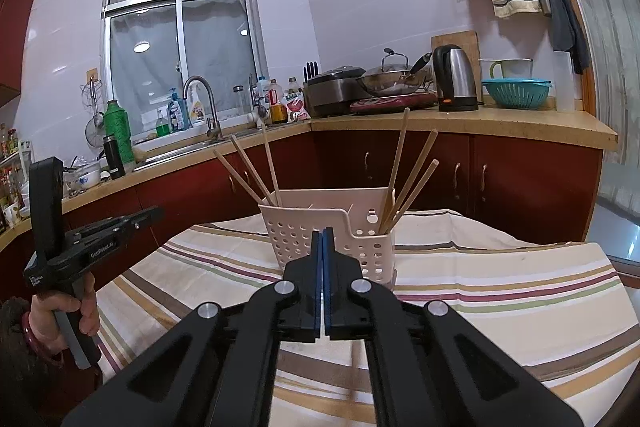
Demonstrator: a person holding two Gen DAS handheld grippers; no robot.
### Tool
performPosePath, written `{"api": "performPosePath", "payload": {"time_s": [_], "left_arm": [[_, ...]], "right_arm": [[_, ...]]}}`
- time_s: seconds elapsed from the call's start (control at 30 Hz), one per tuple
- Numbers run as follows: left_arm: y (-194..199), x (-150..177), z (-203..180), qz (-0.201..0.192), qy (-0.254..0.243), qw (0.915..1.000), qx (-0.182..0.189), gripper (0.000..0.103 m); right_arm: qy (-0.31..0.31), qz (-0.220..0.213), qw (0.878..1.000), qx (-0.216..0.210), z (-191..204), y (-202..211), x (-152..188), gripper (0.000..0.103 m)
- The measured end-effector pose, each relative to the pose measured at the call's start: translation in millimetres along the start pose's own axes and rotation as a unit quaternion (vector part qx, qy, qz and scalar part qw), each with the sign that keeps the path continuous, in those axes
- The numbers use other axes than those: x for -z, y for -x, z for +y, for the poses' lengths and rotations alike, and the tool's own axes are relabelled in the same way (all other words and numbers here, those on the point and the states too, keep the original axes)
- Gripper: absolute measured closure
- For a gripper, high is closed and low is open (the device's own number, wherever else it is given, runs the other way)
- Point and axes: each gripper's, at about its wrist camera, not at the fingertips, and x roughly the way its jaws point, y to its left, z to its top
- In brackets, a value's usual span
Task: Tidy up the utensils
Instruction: 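Lower both chopsticks into the basket and open both tools, then move both open tools back down to the loose chopsticks on the table, then close the right tool on a chopstick while the left tool grasps another chopstick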
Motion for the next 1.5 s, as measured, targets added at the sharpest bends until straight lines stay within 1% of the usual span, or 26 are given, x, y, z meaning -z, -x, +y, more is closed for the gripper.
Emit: {"api": "performPosePath", "payload": {"time_s": [0.17, 0.2, 0.37, 0.43, 0.5, 0.53, 0.6, 0.63, 0.67, 0.73, 0.77, 0.8, 0.87, 0.9, 1.03, 1.1, 1.13, 1.17, 1.23, 1.3, 1.4, 1.43, 1.5], "left_arm": [[-4, 21, 7, 0.031, -0.003, 0.9995, -0.005, 0.102], [-4, 26, 9, 0.036, -0.001, 0.9993, -0.006, 0.100], [-6, 53, 20, 0.071, 0.002, 0.9974, -0.015, 0.099], [-4, 65, 24, 0.078, 0.009, 0.9968, -0.017, 0.097], [-2, 75, 26, 0.081, 0.014, 0.9964, -0.022, 0.081], [0, 80, 27, 0.080, 0.017, 0.9964, -0.023, 0.079], [2, 86, 26, 0.080, 0.023, 0.9963, -0.022, 0.078], [3, 91, 26, 0.083, 0.024, 0.9960, -0.024, 0.078], [3, 94, 25, 0.087, 0.026, 0.9956, -0.025, 0.077], [4, 102, 24, 0.094, 0.031, 0.9947, -0.028, 0.075], [5, 105, 23, 0.097, 0.034, 0.9943, -0.029, 0.071], [6, 108, 22, 0.099, 0.036, 0.9940, -0.031, 0.064], [8, 112, 19, 0.098, 0.040, 0.9938, -0.034, 0.057], [9, 114, 17, 0.100, 0.041, 0.9936, -0.034, 0.057], [9, 122, 13, 0.117, 0.032, 0.9918, -0.042, 0.057], [9, 126, 14, 0.128, 0.031, 0.9904, -0.043, 0.057], [8, 129, 14, 0.136, 0.030, 0.9892, -0.044, 0.057], [7, 131, 15, 0.144, 0.029, 0.9881, -0.046, 0.057], [6, 137, 15, 0.154, 0.030, 0.9865, -0.047, 0.057], [5, 142, 16, 0.162, 0.031, 0.9852, -0.048, 0.057], [2, 149, 17, 0.174, 0.034, 0.9830, -0.049, 0.057], [1, 151, 18, 0.178, 0.036, 0.9822, -0.048, 0.057], [-3, 154, 20, 0.189, 0.045, 0.9801, -0.041, 0.057]], "right_arm": [[0.005, 0.026, 1.000, 0.001, -1, -4, 15, 0.102], [0.005, 0.032, 0.999, 0.003, -2, -5, 19, 0.102], [-0.018, 0.074, 0.997, 0.015, -14, -5, 53, 0.102], [-0.024, 0.084, 0.996, 0.024, -18, -2, 68, 0.102], [-0.020, 0.095, 0.995, 0.032, -19, 1, 83, 0.101], [-0.016, 0.101, 0.994, 0.036, -19, 2, 92, 0.101], [-0.007, 0.110, 0.993, 0.042, -18, 4, 107, 0.096], [-0.005, 0.114, 0.993, 0.044, -18, 5, 113, 0.091], [-0.004, 0.118, 0.992, 0.045, -17, 6, 120, 0.088], [-0.004, 0.122, 0.991, 0.048, -18, 9, 130, 0.075], [-0.002, 0.123, 0.991, 0.051, -17, 11, 135, 0.072], [0.000, 0.125, 0.991, 0.052, -17, 11, 137, 0.067], [0.001, 0.127, 0.991, 0.052, -16, 13, 143, 0.065], [0.002, 0.128, 0.990, 0.051, -16, 13, 145, 0.064], [0.002, 0.143, 0.989, 0.045, -15, 12, 154, 0.065], [-0.002, 0.150, 0.988, 0.044, -16, 12, 159, 0.071], [-0.003, 0.146, 0.988, 0.045, -17, 13, 162, 0.075], [-0.003, 0.147, 0.988, 0.045, -18, 13, 163, 0.076], [-0.006, 0.148, 0.988, 0.048, -21, 13, 163, 0.085], [-0.016, 0.146, 0.988, 0.049, -26, 13, 163, 0.091], [-0.015, 0.145, 0.988, 0.049, -26, 14, 163, 0.092], [-0.016, 0.145, 0.988, 0.047, -26, 14, 164, 0.094], [-0.016, 0.145, 0.988, 0.045, -25, 14, 164, 0.096]]}}
